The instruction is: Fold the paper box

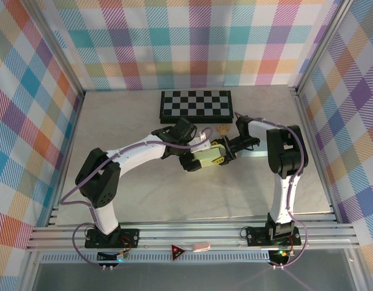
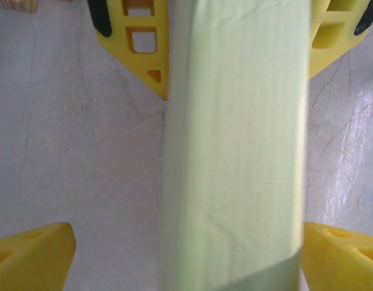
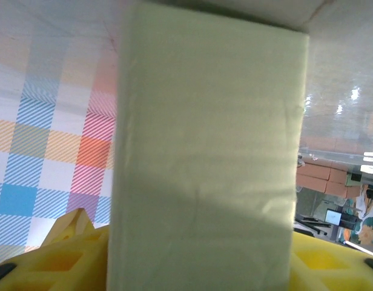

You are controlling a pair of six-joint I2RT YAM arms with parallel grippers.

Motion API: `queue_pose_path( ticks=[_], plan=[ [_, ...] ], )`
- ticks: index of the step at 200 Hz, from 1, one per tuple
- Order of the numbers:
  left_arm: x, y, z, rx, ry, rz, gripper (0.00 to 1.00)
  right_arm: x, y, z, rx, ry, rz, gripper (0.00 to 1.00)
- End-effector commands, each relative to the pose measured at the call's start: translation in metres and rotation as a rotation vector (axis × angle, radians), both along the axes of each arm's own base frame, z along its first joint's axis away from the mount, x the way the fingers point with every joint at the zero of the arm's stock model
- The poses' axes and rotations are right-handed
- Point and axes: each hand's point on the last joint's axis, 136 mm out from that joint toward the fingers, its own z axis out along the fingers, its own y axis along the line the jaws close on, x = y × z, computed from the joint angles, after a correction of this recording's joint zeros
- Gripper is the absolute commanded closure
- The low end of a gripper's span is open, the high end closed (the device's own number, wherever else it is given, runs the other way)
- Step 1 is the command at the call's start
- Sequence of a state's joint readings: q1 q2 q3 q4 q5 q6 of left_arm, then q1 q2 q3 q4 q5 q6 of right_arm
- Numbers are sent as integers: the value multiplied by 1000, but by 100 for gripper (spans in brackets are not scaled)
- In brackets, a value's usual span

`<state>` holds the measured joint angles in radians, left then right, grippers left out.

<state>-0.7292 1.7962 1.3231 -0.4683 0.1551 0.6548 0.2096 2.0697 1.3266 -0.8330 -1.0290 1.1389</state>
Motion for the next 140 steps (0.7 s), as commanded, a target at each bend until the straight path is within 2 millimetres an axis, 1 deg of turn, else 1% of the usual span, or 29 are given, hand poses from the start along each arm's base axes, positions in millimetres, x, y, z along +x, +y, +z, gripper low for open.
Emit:
queue_pose_path(
  ticks=[1, 21, 36, 69, 86, 108, 124, 140],
  plan=[
    [-1, -10, 1, -14, 17, -4, 10, 7, -5, 4, -10, -15, -4, 38],
    [-1, -10, -1, -11, 28, 1, 13, 11, -9, 10, -26, -47, 1, 33],
    [-1, -9, -2, -6, 32, 3, 17, 13, -14, 17, -40, -71, 3, 31],
    [0, -12, 1, -14, 35, 4, 23, 15, -27, 39, -85, -164, 11, 27],
    [1, -14, 3, -21, 37, 6, 25, 14, -30, 50, -104, -208, 23, 26],
    [1, -15, 5, -25, 41, 3, 33, 8, -38, 59, -149, -261, 49, 25],
    [2, -17, 7, -33, 41, -1, 35, 5, -49, 66, -194, -315, 58, 24],
    [1, -19, 6, -36, 50, -4, 40, 4, -60, 73, -245, -375, 67, 24]
  ],
)
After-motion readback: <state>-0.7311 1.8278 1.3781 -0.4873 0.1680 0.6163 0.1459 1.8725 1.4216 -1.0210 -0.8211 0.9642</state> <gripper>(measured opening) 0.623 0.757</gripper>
